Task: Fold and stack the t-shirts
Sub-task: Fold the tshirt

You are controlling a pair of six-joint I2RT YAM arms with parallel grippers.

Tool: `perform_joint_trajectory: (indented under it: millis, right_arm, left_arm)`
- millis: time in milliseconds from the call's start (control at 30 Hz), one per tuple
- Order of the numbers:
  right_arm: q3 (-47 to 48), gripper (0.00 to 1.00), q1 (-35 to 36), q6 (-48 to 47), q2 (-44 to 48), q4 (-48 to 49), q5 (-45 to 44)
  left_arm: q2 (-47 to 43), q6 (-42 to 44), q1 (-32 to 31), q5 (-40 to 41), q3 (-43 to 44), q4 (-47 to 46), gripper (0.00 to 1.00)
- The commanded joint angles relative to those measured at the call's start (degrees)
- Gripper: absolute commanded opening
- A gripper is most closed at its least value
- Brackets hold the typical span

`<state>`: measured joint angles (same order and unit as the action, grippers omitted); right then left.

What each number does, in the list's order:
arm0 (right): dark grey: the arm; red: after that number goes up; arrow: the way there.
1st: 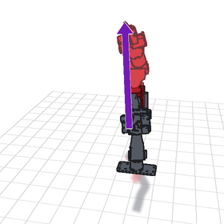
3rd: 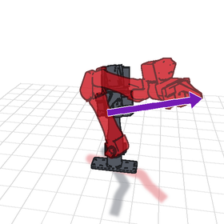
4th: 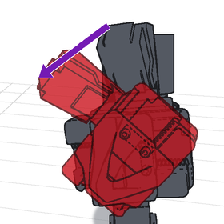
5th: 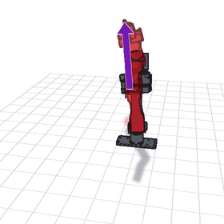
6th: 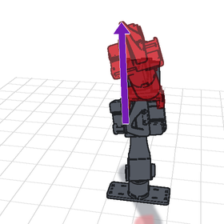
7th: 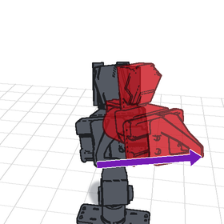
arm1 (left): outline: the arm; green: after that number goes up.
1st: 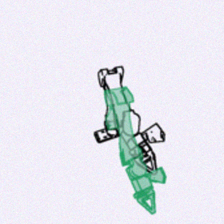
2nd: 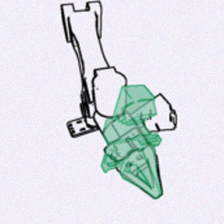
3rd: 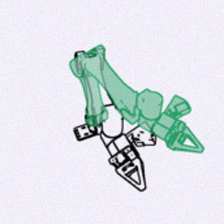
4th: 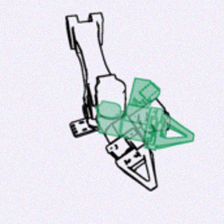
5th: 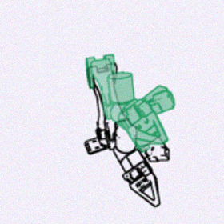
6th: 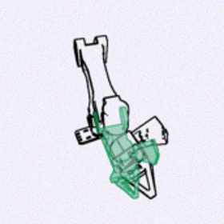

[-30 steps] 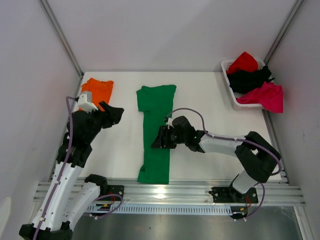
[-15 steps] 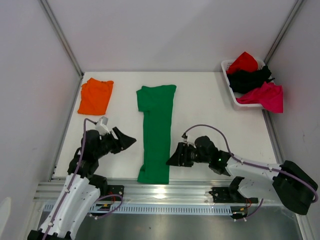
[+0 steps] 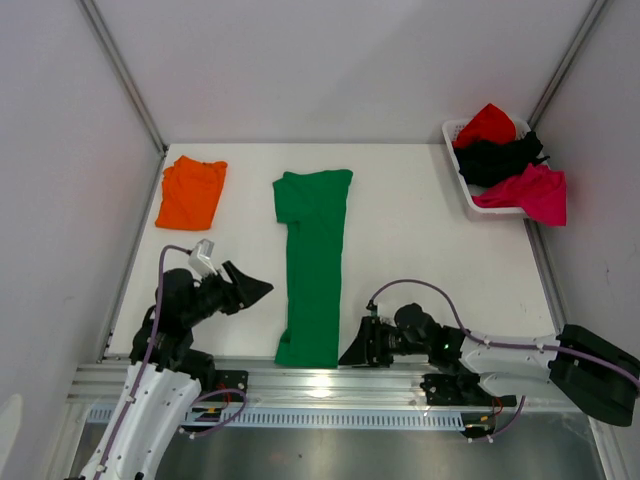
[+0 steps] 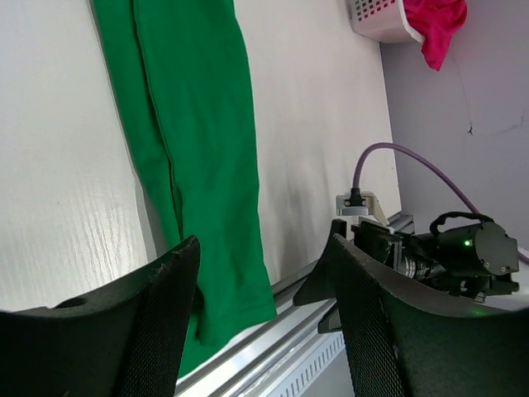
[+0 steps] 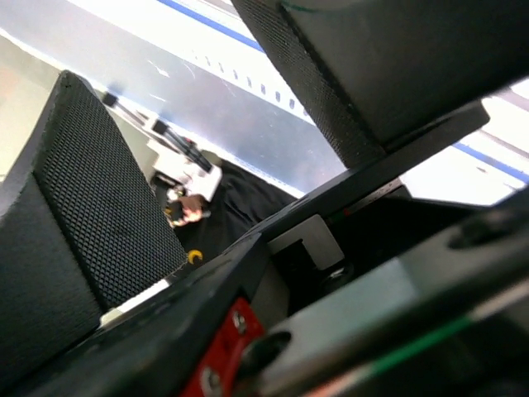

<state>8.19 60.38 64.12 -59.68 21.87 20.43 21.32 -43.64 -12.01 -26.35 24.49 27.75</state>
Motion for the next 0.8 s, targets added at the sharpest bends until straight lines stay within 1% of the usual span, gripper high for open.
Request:
perform_joint_trajectory:
  millis: [0,67,167,233,267,300,333,367,433,467,567,767]
  right_arm:
    - [-1.06,0.66,1.58,1.54,-2.01,7.04,0.58]
    - [-1.85,0.66,2.11,1.62,-3.24,8.88,0.67]
    - [-1.77,0.66,2.29,1.45,-7.89,13.45,1.54]
    - [-1.16,0.66,2.46,0.84,-13.77,16.35,2.51]
    - [-0.63,0.66,2.46,0.75,-16.15,19.84,3.04]
    - [-0.10,0.66,2.46,0.75,-18.52,21.62,3.82]
    - [0.42,0.66,2.55,0.75,-23.33,23.29,5.31]
    - [1.12,0.65,2.72,0.83,-25.55,26.27,6.02]
    - [2.62,0.64,2.81,1.01,-30.90,29.10,7.95]
    - [2.80,0.63,2.81,1.18,-31.98,30.76,8.22]
    - [3.42,0.63,2.64,0.75,-33.48,30.87,8.67]
    - [5.08,0.63,2.29,-1.62,-32.34,26.04,8.49]
  left_arm:
    - [-0.84,-1.54,-0.56,-2.30,-0.32,0.81,0.67]
    - [-1.89,-2.06,-0.73,-2.30,-1.72,0.73,0.67]
    - [-2.60,-3.38,-0.82,-2.83,-3.48,0.46,0.67]
    - [-3.56,-4.26,-1.00,-3.09,-4.01,0.20,0.67]
    - [-3.92,-4.35,-1.00,-3.01,-4.10,0.38,0.67]
    - [-4.62,-4.09,-1.00,-2.75,-3.58,0.90,0.67]
    - [-4.88,-3.91,-1.00,-2.48,-3.49,1.60,0.67]
    - [-5.15,-3.56,-1.00,-1.61,-2.44,2.13,0.67]
    - [-5.50,-2.51,-1.09,-0.81,-1.73,4.33,0.67]
    - [-5.59,-2.24,-1.09,-0.37,-1.29,4.77,0.67]
    - [-6.12,-1.89,-1.09,0.33,-0.59,5.74,0.67]
    - [-6.29,-2.68,-1.09,-0.19,-1.38,4.95,0.67]
